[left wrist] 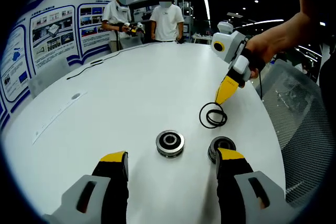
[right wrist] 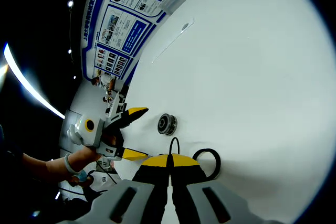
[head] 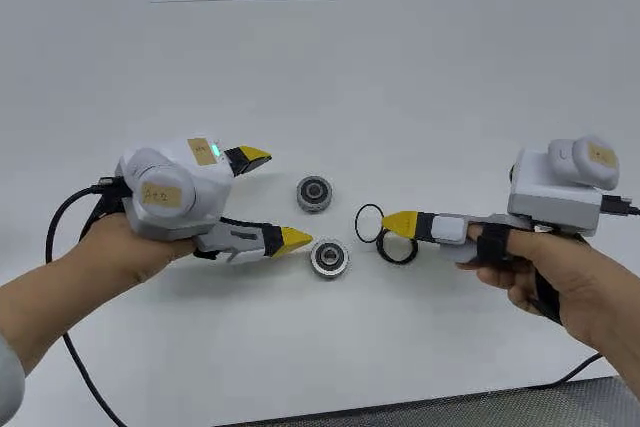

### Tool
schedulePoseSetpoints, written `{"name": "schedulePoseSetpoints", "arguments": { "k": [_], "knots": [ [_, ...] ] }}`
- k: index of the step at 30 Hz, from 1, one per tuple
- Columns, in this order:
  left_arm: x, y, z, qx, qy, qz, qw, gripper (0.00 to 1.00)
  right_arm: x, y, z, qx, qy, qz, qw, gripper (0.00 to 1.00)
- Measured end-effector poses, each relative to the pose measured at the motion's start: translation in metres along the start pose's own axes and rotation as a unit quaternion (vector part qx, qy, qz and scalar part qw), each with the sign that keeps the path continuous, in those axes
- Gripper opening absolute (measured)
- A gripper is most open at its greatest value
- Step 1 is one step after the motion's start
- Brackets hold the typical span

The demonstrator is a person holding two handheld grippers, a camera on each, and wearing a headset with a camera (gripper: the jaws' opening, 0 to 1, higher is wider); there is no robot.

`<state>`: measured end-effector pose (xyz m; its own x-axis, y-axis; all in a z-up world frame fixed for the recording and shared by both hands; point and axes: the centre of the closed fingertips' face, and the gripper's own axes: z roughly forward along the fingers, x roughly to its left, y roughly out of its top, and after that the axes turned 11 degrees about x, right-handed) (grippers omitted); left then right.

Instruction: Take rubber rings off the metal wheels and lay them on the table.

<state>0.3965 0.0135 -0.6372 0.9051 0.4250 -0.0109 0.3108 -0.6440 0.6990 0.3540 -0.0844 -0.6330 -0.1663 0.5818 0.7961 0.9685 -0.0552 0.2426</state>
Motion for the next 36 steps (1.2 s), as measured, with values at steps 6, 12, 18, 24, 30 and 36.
{"name": "schedulePoseSetpoints", "arguments": {
  "k": [6, 12, 18, 24, 30, 36],
  "knots": [
    [-0.004, -0.004, -0.003, -0.003, -0.006, -0.005, 1.0, 0.71, -0.011, -0.007, -0.007, -0.005, -0.011, 0.012, 0.9999, 0.02],
    [-0.008, -0.007, -0.008, -0.006, -0.009, -0.008, 0.9999, 0.7, -0.019, -0.009, -0.011, -0.007, -0.023, 0.011, 0.9996, 0.02],
    [-0.012, -0.009, -0.015, -0.017, -0.012, -0.017, 0.9996, 0.7, -0.025, -0.013, -0.01, 0.003, -0.045, -0.02, 0.9988, 0.02],
    [-0.017, -0.012, -0.019, -0.023, -0.017, -0.026, 0.9993, 0.7, -0.025, -0.016, -0.009, 0.012, -0.053, -0.044, 0.9976, 0.07],
    [-0.021, -0.012, -0.025, -0.032, -0.017, -0.037, 0.9987, 0.71, -0.023, -0.017, -0.01, 0.016, -0.064, -0.09, 0.9938, 0.16],
    [-0.021, -0.015, -0.03, -0.037, -0.018, -0.045, 0.9981, 0.71, -0.022, -0.02, -0.011, 0.022, -0.071, -0.119, 0.9901, 0.25]
  ]
}}
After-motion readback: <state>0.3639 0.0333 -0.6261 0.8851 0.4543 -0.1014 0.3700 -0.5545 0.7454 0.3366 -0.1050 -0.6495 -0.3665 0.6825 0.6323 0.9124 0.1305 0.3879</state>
